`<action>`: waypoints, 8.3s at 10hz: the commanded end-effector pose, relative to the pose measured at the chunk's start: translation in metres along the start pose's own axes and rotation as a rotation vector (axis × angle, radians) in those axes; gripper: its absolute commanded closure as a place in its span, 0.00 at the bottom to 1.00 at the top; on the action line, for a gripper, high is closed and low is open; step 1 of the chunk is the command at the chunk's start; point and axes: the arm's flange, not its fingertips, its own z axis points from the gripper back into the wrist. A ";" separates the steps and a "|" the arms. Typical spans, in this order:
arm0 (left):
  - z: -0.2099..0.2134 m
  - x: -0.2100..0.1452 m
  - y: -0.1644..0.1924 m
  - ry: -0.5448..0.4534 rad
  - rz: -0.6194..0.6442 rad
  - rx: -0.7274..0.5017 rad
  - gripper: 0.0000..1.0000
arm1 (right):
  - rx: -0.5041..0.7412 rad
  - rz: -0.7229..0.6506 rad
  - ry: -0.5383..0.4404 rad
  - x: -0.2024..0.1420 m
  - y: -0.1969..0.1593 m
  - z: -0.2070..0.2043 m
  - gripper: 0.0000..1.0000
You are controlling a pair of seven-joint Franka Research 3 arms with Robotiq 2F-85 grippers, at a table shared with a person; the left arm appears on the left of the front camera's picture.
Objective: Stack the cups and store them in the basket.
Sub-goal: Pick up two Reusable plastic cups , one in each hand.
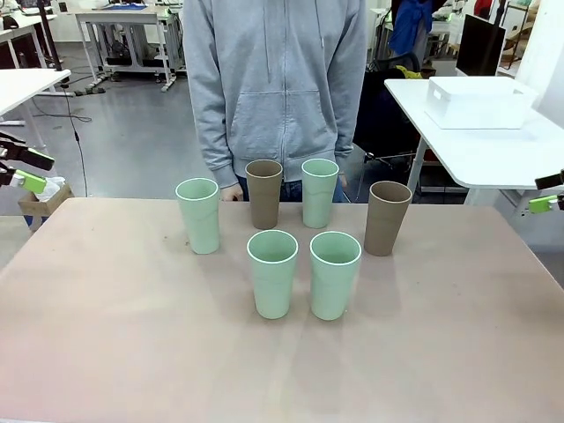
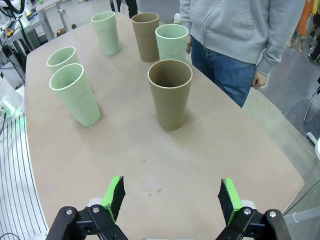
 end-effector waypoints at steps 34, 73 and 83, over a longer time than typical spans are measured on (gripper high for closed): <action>-0.247 -0.130 0.162 -0.607 -0.144 -0.267 0.00 | 0.476 0.094 -0.572 -0.066 -0.096 -0.282 0.00; -0.377 -0.062 0.125 -0.654 -0.101 -0.392 0.00 | 0.605 0.000 -0.559 -0.044 -0.065 -0.336 0.00; -0.385 -0.064 0.120 -0.643 -0.098 -0.414 0.00 | 0.628 0.016 -0.569 -0.042 -0.056 -0.347 0.00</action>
